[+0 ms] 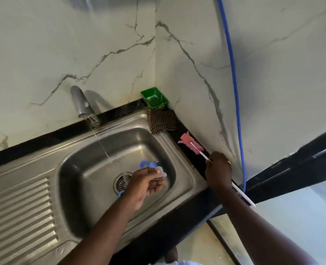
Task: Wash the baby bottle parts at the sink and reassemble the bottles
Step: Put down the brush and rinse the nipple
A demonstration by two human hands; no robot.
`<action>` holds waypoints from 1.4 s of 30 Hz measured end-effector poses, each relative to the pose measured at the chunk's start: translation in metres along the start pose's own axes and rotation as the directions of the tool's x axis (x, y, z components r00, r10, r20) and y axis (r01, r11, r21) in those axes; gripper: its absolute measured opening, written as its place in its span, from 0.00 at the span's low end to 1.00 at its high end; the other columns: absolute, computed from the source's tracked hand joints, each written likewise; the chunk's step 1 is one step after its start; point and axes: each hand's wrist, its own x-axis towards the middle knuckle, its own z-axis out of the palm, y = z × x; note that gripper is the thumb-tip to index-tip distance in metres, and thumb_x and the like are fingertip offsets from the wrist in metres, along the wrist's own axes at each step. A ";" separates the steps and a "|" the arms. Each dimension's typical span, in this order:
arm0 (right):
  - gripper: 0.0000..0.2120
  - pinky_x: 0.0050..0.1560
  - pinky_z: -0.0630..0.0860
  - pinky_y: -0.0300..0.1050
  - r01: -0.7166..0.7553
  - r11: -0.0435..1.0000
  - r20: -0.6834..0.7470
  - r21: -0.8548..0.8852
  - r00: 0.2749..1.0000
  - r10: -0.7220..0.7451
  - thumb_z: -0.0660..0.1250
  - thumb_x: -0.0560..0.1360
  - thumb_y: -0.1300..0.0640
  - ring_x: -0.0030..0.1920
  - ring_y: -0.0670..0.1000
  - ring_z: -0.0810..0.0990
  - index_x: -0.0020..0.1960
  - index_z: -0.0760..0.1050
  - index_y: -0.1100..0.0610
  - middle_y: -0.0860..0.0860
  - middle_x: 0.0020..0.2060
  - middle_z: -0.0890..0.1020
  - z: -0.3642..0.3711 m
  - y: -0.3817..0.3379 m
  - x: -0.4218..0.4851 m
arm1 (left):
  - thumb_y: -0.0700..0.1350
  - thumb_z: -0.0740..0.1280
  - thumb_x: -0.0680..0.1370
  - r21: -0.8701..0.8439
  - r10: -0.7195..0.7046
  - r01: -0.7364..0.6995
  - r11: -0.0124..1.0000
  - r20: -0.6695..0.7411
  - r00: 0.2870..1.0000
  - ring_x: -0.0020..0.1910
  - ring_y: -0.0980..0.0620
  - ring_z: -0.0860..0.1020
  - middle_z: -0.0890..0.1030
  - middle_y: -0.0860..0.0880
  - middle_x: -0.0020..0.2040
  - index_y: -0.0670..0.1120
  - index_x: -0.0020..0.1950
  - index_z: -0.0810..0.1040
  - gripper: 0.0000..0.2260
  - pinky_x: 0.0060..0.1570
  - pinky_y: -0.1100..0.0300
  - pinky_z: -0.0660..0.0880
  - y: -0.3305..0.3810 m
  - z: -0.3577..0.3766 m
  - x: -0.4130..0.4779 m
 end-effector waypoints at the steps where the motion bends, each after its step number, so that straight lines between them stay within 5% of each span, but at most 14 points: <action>1: 0.05 0.51 0.75 0.54 -0.002 0.999 0.015 -0.036 1.000 0.003 0.65 0.75 0.63 0.49 0.64 0.79 0.50 0.76 0.62 0.61 0.49 0.80 0.001 0.003 0.001 | 0.41 0.67 0.80 0.002 -0.002 0.002 1.000 -0.012 1.000 0.49 0.45 0.83 0.86 0.41 0.51 0.42 0.48 0.84 0.07 0.57 0.48 0.78 -0.001 0.000 -0.001; 8: 0.14 0.53 0.76 0.55 0.009 1.000 -0.012 -0.030 1.000 -0.009 0.68 0.71 0.66 0.51 0.64 0.79 0.56 0.78 0.61 0.61 0.52 0.80 0.004 0.001 0.000 | 0.41 0.68 0.80 -0.004 0.013 -0.013 1.000 -0.085 0.996 0.47 0.47 0.84 0.87 0.43 0.49 0.42 0.49 0.83 0.05 0.51 0.53 0.79 0.004 -0.022 0.003; 13: 0.09 0.53 0.76 0.52 0.395 0.896 -0.144 0.203 0.917 -0.372 0.66 0.73 0.66 0.50 0.61 0.81 0.52 0.80 0.62 0.60 0.48 0.83 0.017 -0.067 0.001 | 0.37 0.68 0.80 -0.067 0.020 -0.032 0.997 -0.182 0.983 0.38 0.52 0.83 0.86 0.43 0.43 0.39 0.53 0.82 0.05 0.38 0.61 0.78 0.014 -0.051 0.007; 15: 0.09 0.53 0.77 0.50 0.400 0.822 0.024 0.405 0.894 -0.447 0.65 0.77 0.63 0.50 0.59 0.83 0.54 0.82 0.61 0.58 0.49 0.85 0.039 -0.117 0.001 | 0.38 0.68 0.80 -0.116 0.020 -0.049 0.992 -0.239 0.971 0.37 0.54 0.84 0.86 0.42 0.47 0.39 0.56 0.81 0.06 0.36 0.63 0.78 0.024 -0.070 0.012; 18: 0.12 0.61 0.75 0.47 0.216 0.767 0.331 0.605 0.808 -0.488 0.66 0.80 0.58 0.56 0.54 0.82 0.63 0.80 0.58 0.55 0.55 0.84 0.064 -0.192 -0.004 | 0.40 0.69 0.80 -0.100 0.050 -0.081 0.992 -0.282 0.958 0.38 0.55 0.84 0.86 0.45 0.46 0.41 0.56 0.82 0.07 0.37 0.64 0.78 0.044 -0.097 0.023; 21: 0.15 0.63 0.73 0.42 0.167 0.738 0.473 0.653 0.672 -0.570 0.68 0.79 0.57 0.58 0.48 0.80 0.65 0.78 0.58 0.52 0.57 0.83 0.079 -0.247 0.005 | 0.42 0.70 0.79 -0.074 0.074 -0.105 0.992 -0.342 0.937 0.35 0.53 0.79 0.83 0.46 0.38 0.45 0.45 0.84 0.05 0.37 0.61 0.74 0.068 -0.120 0.037; 24: 0.09 0.57 0.78 0.51 0.217 0.732 0.501 0.646 0.602 -0.621 0.71 0.76 0.63 0.51 0.54 0.83 0.55 0.83 0.62 0.56 0.49 0.85 0.095 -0.283 0.021 | 0.42 0.71 0.79 -0.068 0.093 -0.130 0.989 -0.393 0.915 0.33 0.54 0.78 0.83 0.47 0.37 0.45 0.42 0.87 0.07 0.35 0.61 0.73 0.088 -0.145 0.052; 26: 0.09 0.58 0.78 0.54 0.232 0.738 0.489 0.634 0.619 -0.614 0.72 0.74 0.64 0.52 0.57 0.83 0.54 0.83 0.62 0.59 0.49 0.85 0.104 -0.301 0.029 | 0.43 0.70 0.79 -0.089 0.086 -0.133 0.987 -0.407 0.909 0.34 0.55 0.82 0.85 0.47 0.40 0.42 0.51 0.85 0.06 0.32 0.64 0.77 0.097 -0.160 0.056; 30: 0.12 0.52 0.72 0.33 0.257 0.788 0.458 0.559 0.697 -0.552 0.69 0.78 0.59 0.54 0.47 0.81 0.61 0.82 0.55 0.53 0.55 0.85 0.111 -0.321 0.041 | 0.45 0.68 0.81 -0.172 0.044 -0.122 0.978 -0.398 0.916 0.45 0.49 0.85 0.87 0.43 0.49 0.42 0.53 0.83 0.07 0.45 0.56 0.83 0.106 -0.174 0.067; 33: 0.13 0.46 0.68 0.21 0.252 0.773 0.401 0.582 0.738 -0.543 0.69 0.78 0.59 0.55 0.46 0.82 0.62 0.81 0.53 0.52 0.56 0.85 0.118 -0.330 0.045 | 0.49 0.67 0.82 -0.259 -0.001 -0.105 0.960 -0.380 0.925 0.46 0.48 0.84 0.86 0.43 0.49 0.42 0.53 0.83 0.11 0.46 0.53 0.83 0.111 -0.177 0.069; 37: 0.12 0.46 0.68 0.20 0.335 0.767 0.363 0.546 0.731 -0.578 0.69 0.78 0.56 0.51 0.40 0.81 0.61 0.82 0.51 0.47 0.54 0.85 0.113 -0.335 0.040 | 0.50 0.68 0.80 -0.328 -0.083 -0.057 0.943 -0.397 0.914 0.41 0.50 0.79 0.81 0.46 0.41 0.44 0.47 0.82 0.11 0.44 0.54 0.83 0.111 -0.172 0.073; 42: 0.08 0.44 0.68 0.24 0.395 0.803 0.359 0.447 0.743 -0.565 0.67 0.79 0.60 0.46 0.41 0.78 0.55 0.82 0.53 0.44 0.47 0.82 0.115 -0.324 0.036 | 0.40 0.64 0.82 -0.543 -0.138 -0.035 0.839 -0.275 0.952 0.34 0.53 0.76 0.78 0.47 0.36 0.41 0.47 0.79 0.06 0.41 0.59 0.79 0.108 -0.159 0.071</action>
